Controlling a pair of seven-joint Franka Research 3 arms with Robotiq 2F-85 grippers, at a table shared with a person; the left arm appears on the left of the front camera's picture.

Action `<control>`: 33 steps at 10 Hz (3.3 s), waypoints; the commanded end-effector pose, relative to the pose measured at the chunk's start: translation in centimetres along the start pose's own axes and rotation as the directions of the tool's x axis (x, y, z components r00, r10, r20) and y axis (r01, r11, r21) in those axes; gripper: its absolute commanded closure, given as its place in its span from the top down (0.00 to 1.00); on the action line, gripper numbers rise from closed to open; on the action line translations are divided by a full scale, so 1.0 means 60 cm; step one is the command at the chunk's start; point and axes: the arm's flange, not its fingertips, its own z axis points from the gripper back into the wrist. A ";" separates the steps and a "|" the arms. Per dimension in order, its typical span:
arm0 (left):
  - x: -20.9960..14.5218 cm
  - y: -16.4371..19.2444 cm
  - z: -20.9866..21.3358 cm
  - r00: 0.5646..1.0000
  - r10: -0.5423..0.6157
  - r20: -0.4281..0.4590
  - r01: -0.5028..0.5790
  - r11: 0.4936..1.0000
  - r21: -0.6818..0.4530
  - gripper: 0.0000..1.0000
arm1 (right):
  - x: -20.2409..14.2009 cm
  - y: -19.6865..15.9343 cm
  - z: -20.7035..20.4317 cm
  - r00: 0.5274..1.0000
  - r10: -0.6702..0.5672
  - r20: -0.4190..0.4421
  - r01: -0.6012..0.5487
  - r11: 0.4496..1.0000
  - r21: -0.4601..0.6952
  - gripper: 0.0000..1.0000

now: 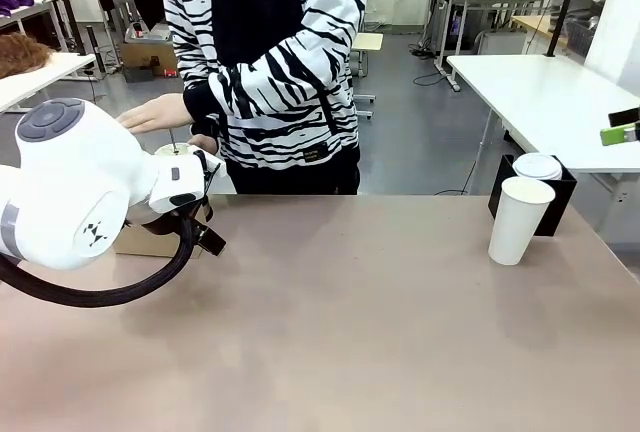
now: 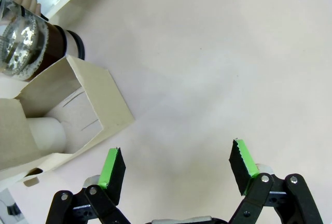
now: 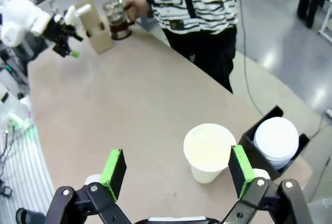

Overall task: Pour a drink into a cup and package it in a carrier.
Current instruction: Pick up the 600 ml Paper Cup and place it in the middle top area of the table.

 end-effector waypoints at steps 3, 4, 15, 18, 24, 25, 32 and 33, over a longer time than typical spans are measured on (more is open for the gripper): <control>0.000 0.000 0.001 1.000 0.000 0.001 0.000 1.000 -0.001 1.00 | 0.014 0.008 0.004 1.000 0.018 -0.020 -0.018 1.000 -0.004 1.00; 0.000 0.000 0.001 1.000 0.000 0.001 0.000 1.000 -0.001 1.00 | -0.019 -0.035 0.007 1.000 -0.030 0.011 0.029 0.999 0.026 1.00; 0.000 0.000 0.001 1.000 0.000 0.001 0.000 1.000 -0.001 1.00 | -0.397 -0.126 -0.170 0.870 0.090 0.484 -0.106 0.994 0.005 1.00; 0.000 0.000 0.001 1.000 0.000 0.001 0.000 1.000 -0.001 1.00 | -0.374 -0.122 -0.190 0.878 0.064 0.474 -0.070 0.998 -0.004 1.00; 0.000 0.000 0.001 1.000 0.000 0.001 0.000 1.000 -0.001 1.00 | -0.390 -0.121 -0.238 0.888 0.039 0.459 -0.057 0.998 0.025 1.00; 0.000 0.000 0.001 1.000 0.000 0.001 0.000 1.000 -0.001 1.00 | -0.391 -0.122 -0.248 0.885 0.040 0.464 -0.049 0.999 0.008 1.00; 0.000 0.000 0.001 1.000 0.000 0.001 0.000 1.000 -0.001 1.00 | -0.390 -0.137 -0.311 0.885 0.025 0.464 -0.045 0.998 0.031 1.00; 0.000 0.000 0.001 1.000 0.000 0.001 0.000 1.000 -0.001 1.00 | -0.385 -0.138 -0.321 0.884 0.016 0.467 -0.036 0.999 0.034 1.00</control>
